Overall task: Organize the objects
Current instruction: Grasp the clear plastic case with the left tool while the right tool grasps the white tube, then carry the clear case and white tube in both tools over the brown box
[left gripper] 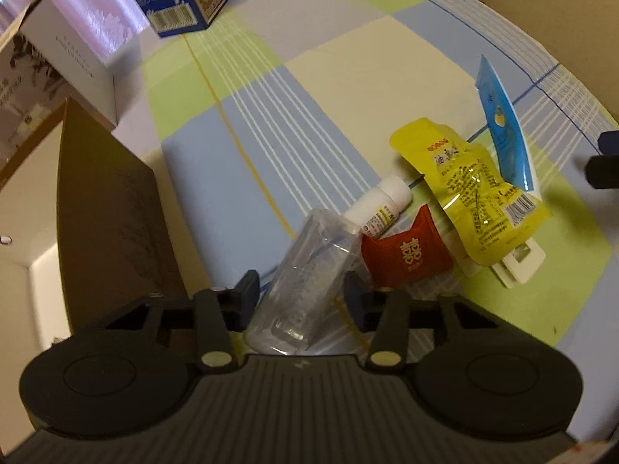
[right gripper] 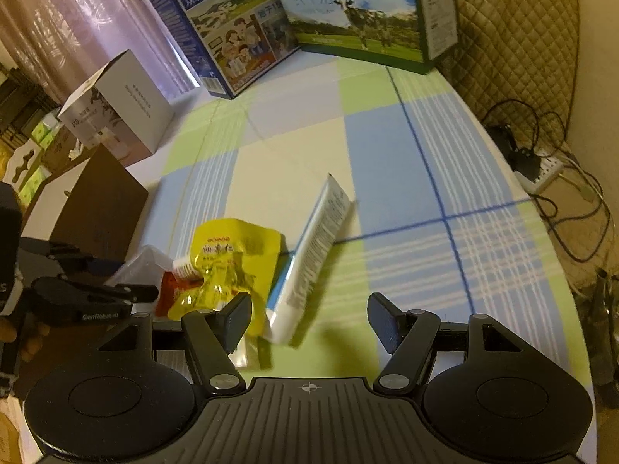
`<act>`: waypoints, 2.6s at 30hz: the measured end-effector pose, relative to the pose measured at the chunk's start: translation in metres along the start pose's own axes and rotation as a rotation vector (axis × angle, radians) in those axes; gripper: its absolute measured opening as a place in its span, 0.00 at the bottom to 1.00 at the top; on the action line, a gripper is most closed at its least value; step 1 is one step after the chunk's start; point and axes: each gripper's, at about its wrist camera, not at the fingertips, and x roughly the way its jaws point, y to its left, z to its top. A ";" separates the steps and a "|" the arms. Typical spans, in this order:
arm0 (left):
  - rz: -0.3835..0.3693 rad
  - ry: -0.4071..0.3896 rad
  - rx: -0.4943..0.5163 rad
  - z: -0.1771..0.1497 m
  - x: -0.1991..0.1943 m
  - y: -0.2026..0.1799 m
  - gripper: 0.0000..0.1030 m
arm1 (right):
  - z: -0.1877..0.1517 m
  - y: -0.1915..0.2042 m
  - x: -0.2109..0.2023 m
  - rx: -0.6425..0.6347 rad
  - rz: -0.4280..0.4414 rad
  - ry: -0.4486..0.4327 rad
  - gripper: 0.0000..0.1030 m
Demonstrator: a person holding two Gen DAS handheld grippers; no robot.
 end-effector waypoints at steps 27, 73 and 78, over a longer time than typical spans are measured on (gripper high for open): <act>-0.031 0.081 -0.315 -0.020 -0.004 -0.004 0.26 | -0.009 0.001 0.036 -0.195 -0.073 0.079 0.26; -0.084 0.066 -0.357 -0.102 -0.043 -0.056 0.26 | -0.114 -0.004 -0.030 -0.311 -0.122 0.127 0.35; -0.086 0.062 -0.356 -0.107 -0.047 -0.058 0.26 | -0.118 -0.004 -0.033 -0.287 -0.111 0.131 0.35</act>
